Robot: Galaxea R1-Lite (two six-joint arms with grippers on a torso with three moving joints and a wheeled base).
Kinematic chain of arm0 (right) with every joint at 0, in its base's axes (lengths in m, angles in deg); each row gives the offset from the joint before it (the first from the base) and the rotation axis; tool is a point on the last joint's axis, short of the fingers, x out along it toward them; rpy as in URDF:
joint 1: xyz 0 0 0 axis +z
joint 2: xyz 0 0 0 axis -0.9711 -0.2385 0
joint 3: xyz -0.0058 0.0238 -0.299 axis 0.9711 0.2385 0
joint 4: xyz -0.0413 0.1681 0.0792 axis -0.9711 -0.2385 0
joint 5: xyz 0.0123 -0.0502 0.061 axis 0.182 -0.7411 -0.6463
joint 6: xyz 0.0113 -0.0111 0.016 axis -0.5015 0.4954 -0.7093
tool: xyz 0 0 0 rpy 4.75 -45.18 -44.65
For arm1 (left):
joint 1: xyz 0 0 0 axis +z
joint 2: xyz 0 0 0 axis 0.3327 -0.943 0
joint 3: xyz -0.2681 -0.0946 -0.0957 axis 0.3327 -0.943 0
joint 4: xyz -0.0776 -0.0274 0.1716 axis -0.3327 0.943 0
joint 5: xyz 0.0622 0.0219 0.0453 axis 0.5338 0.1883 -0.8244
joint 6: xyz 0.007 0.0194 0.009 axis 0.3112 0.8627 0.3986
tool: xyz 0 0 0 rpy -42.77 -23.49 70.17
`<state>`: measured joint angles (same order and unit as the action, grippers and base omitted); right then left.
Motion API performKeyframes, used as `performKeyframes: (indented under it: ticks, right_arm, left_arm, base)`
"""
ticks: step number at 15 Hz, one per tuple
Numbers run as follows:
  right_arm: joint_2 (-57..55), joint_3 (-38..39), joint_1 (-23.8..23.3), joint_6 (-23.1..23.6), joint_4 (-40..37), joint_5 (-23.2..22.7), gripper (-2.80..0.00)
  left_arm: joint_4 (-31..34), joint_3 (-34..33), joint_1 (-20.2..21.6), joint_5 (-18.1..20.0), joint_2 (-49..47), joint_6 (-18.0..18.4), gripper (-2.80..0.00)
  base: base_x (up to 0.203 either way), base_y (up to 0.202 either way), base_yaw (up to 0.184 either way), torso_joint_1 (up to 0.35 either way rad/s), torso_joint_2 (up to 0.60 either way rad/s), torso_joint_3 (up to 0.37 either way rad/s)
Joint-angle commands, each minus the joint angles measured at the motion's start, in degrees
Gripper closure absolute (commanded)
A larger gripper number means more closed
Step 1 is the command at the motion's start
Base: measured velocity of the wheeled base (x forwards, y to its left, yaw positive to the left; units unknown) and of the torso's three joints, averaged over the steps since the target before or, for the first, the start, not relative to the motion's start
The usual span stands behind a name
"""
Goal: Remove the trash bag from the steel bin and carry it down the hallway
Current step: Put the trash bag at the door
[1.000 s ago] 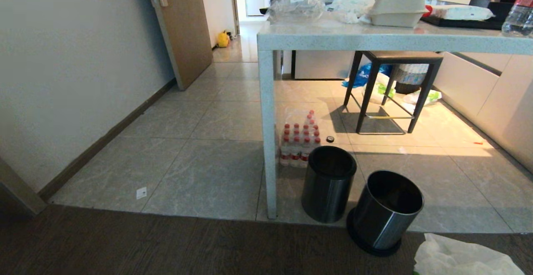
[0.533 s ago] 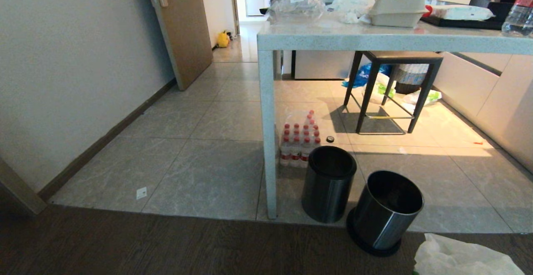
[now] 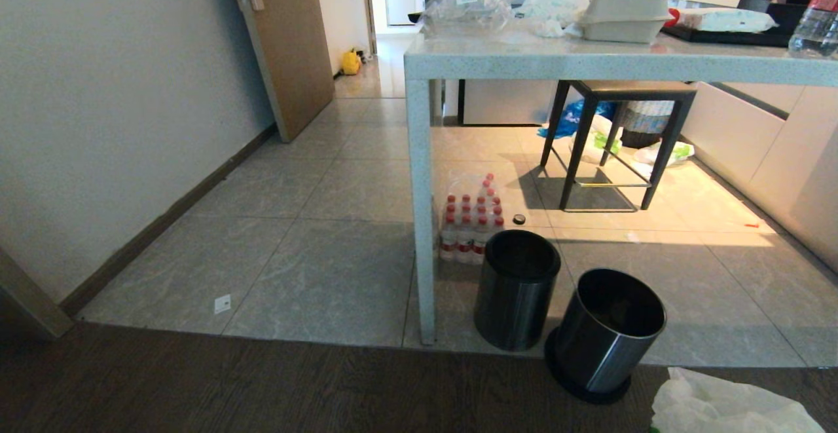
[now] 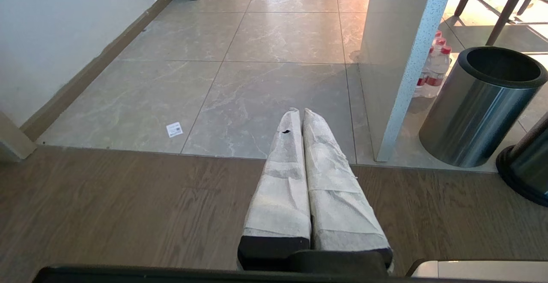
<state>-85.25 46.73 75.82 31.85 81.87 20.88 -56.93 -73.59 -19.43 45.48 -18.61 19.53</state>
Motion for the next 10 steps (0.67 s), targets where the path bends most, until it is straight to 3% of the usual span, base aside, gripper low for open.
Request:
performKeyframes:
  ticks: [1, 7, 10]
  right_arm:
    - [0.01, 0.00, 0.03, 0.04, 0.00, -0.02, 0.00]
    - [0.01, 0.00, 0.03, 0.04, 0.00, -0.02, 0.00]
    - [0.01, 0.00, 0.03, 0.04, 0.00, -0.02, 0.00]
  left_arm:
    - [0.04, -0.04, 0.00, 0.02, 0.00, -0.03, 0.00]
    - [-0.23, -0.05, 0.00, -0.51, 0.00, -1.35, 0.00]
    - [-0.23, -0.05, 0.00, -0.42, 0.00, -1.44, 0.00]
  base:
    - [0.000, 0.000, 0.000, 0.000, 0.00, 0.000]
    - [0.000, 0.000, 0.000, 0.000, 0.00, 0.000]
    - [0.164, 0.000, 0.000, 0.002, 0.00, 0.000]
